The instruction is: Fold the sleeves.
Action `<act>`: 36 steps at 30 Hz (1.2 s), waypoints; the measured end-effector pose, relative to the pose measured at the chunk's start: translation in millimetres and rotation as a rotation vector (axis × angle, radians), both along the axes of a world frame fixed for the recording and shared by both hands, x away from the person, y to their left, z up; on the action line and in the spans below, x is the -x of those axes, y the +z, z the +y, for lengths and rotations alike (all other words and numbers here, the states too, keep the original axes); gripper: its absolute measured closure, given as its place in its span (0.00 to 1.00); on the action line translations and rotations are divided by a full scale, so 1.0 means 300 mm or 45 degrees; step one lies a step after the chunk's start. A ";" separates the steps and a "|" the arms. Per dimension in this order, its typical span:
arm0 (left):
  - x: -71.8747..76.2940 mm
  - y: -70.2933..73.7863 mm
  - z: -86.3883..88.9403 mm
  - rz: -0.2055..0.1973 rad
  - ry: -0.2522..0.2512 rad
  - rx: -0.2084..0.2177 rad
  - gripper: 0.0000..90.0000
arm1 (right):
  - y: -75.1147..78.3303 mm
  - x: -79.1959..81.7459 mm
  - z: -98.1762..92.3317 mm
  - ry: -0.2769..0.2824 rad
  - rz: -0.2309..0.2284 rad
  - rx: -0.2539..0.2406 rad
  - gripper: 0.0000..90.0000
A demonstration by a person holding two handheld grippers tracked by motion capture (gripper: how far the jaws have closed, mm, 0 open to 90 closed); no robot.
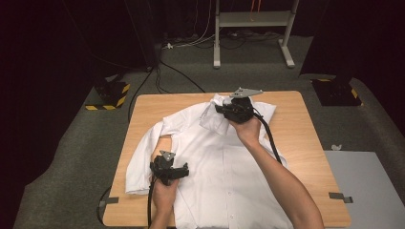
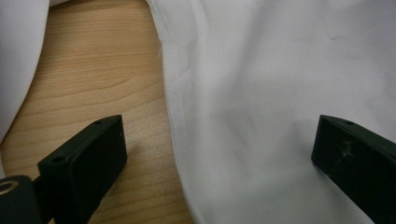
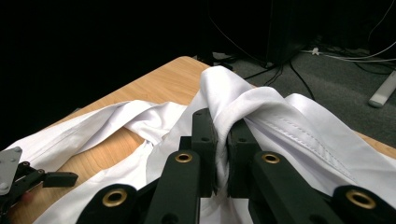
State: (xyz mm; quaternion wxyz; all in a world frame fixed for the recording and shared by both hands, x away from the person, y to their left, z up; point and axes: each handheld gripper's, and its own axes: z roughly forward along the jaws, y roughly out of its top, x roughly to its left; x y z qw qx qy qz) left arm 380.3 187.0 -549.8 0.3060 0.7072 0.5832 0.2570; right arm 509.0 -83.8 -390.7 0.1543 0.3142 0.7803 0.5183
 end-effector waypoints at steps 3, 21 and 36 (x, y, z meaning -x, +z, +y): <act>0.000 0.000 0.000 -0.001 0.001 0.001 0.04 | -0.006 -0.001 0.010 0.003 0.009 -0.005 0.94; 0.000 0.000 0.000 0.000 -0.001 0.001 0.04 | -0.059 -0.013 0.092 0.038 0.037 0.034 0.93; 0.000 0.000 -0.001 0.000 0.000 0.002 0.04 | -0.137 -0.028 0.178 0.060 0.098 0.115 0.93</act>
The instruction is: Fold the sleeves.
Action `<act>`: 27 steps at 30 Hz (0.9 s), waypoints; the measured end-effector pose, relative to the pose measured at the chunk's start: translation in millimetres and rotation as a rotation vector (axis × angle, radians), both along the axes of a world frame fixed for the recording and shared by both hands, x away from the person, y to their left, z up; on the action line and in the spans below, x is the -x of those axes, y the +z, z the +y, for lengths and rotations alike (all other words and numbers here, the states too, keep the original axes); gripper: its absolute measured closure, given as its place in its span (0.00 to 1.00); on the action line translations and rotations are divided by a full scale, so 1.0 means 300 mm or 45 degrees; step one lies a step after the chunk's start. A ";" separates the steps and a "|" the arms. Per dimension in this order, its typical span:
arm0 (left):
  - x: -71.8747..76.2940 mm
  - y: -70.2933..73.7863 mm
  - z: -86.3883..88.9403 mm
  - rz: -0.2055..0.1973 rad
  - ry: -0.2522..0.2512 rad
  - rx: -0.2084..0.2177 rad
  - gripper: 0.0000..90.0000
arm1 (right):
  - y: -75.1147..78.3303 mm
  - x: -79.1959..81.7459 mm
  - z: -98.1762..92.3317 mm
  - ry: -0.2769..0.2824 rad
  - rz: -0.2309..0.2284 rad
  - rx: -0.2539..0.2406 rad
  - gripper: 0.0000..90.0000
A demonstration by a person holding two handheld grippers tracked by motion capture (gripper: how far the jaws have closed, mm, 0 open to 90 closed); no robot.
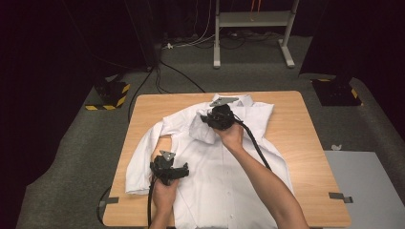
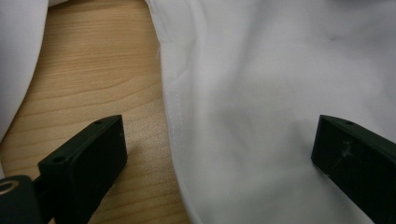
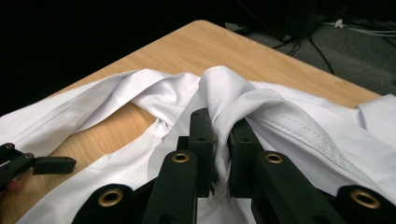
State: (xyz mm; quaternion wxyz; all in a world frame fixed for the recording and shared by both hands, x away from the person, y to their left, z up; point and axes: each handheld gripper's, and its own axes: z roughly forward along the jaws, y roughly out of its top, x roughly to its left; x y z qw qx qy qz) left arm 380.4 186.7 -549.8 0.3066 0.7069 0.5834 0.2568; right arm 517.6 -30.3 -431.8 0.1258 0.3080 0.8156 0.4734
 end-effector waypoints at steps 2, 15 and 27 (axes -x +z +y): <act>0.000 0.000 0.000 0.000 -0.001 -0.001 0.04 | -0.013 -0.004 0.013 0.011 0.012 0.019 0.93; 0.000 0.000 0.001 0.001 -0.002 -0.003 0.04 | -0.060 -0.006 0.044 -0.008 0.021 0.076 0.67; -0.002 0.000 -0.001 -0.002 -0.001 0.000 0.04 | -0.039 0.027 0.011 -0.023 0.025 0.135 0.33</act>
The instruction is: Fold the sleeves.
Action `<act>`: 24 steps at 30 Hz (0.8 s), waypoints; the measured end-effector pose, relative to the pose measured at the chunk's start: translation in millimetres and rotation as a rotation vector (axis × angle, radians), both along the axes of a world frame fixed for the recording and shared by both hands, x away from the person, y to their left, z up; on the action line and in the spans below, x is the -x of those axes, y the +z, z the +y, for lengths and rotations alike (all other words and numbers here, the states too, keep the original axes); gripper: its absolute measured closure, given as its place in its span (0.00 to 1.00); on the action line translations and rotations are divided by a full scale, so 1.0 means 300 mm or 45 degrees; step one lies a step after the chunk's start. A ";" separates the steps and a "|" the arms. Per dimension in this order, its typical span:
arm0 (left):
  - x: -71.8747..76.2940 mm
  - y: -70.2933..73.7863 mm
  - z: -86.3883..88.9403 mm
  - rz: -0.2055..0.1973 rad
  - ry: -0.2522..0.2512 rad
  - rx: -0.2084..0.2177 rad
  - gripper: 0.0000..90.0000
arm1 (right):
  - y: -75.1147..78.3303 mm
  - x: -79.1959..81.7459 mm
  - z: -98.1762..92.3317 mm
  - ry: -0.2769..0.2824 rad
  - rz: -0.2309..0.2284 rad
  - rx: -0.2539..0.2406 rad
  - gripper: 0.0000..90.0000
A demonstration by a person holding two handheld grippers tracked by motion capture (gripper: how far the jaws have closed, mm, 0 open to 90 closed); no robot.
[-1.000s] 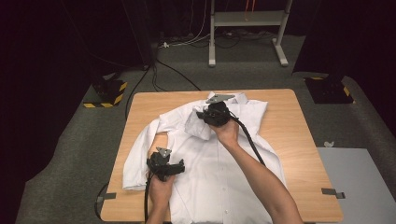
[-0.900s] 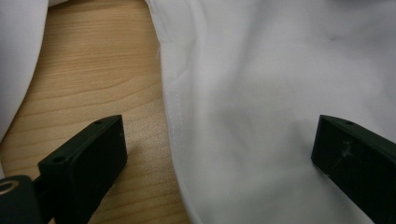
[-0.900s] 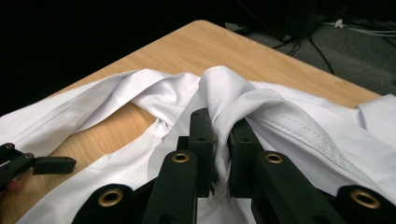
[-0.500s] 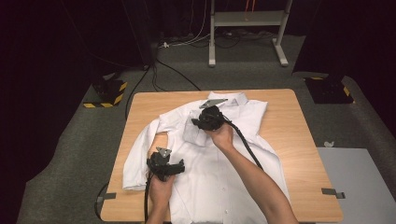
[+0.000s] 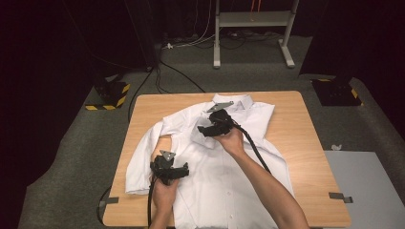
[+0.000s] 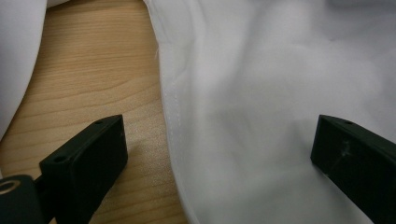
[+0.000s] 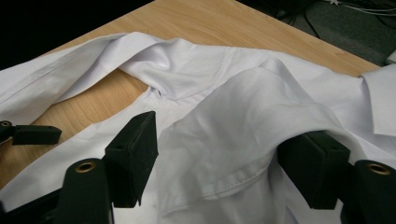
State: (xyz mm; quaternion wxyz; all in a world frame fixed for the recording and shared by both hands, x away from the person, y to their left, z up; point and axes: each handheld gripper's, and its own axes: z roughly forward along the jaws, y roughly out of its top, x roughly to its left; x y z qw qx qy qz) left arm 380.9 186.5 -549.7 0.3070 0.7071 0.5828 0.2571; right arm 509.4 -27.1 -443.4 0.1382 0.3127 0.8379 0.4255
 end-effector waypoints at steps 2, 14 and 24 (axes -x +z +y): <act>0.000 0.000 0.000 0.000 0.000 0.000 0.04 | 0.006 0.004 -0.012 0.005 0.002 -0.015 0.32; 0.000 0.000 0.000 0.002 -0.002 -0.002 0.04 | 0.052 0.023 -0.041 0.050 -0.002 0.004 0.29; 0.000 0.000 0.000 0.001 -0.001 -0.002 0.04 | 0.060 0.035 -0.003 0.145 0.021 0.118 0.28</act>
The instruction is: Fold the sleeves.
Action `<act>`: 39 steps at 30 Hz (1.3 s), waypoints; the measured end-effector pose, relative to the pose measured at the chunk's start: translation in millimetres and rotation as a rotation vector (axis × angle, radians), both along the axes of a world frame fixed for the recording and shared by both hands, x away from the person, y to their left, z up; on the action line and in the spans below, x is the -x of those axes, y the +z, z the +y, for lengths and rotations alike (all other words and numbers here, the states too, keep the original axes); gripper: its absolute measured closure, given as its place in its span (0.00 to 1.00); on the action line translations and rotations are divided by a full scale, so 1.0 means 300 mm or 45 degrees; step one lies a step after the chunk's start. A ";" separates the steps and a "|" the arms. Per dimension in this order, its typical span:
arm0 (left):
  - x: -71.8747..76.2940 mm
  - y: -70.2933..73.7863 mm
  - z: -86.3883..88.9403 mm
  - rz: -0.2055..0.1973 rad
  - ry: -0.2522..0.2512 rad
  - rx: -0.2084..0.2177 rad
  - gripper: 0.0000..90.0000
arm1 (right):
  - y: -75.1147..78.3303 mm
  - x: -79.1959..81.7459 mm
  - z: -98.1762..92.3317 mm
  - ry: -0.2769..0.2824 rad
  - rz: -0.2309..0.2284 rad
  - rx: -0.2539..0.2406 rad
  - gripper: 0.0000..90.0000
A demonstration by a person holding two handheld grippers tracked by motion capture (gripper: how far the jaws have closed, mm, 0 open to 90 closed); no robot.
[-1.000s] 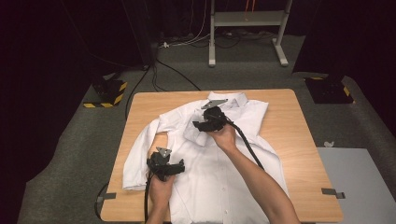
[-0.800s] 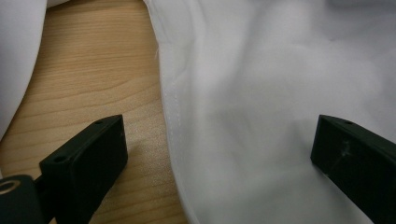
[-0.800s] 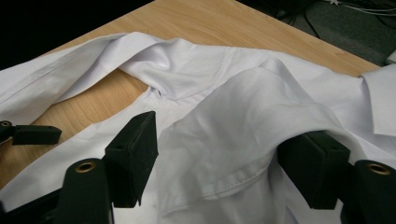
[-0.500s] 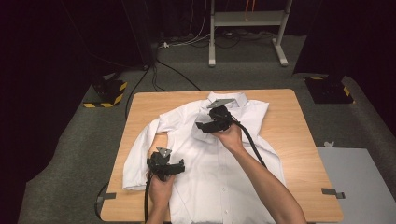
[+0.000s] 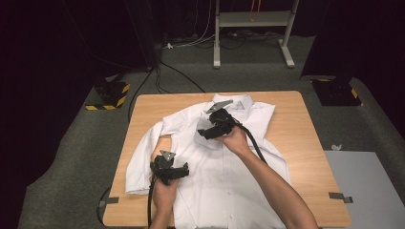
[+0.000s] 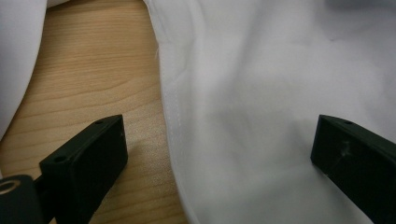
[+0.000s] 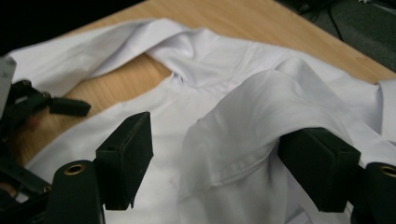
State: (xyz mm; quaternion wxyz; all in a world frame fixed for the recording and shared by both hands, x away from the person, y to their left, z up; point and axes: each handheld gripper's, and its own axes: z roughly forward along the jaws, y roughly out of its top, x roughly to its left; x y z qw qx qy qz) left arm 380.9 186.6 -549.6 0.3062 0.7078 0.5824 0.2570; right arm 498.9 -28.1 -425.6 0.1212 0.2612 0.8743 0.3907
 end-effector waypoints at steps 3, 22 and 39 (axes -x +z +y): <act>0.000 0.000 0.000 -0.001 0.001 0.001 0.04 | -0.006 0.005 -0.003 0.010 -0.018 0.023 0.28; 0.000 0.000 0.000 -0.001 0.001 0.000 0.04 | 0.031 0.040 -0.112 -0.003 -0.109 -0.078 0.25; 0.000 0.000 0.000 -0.001 0.001 0.001 0.04 | 0.082 0.052 -0.231 -0.093 -0.163 -0.160 0.24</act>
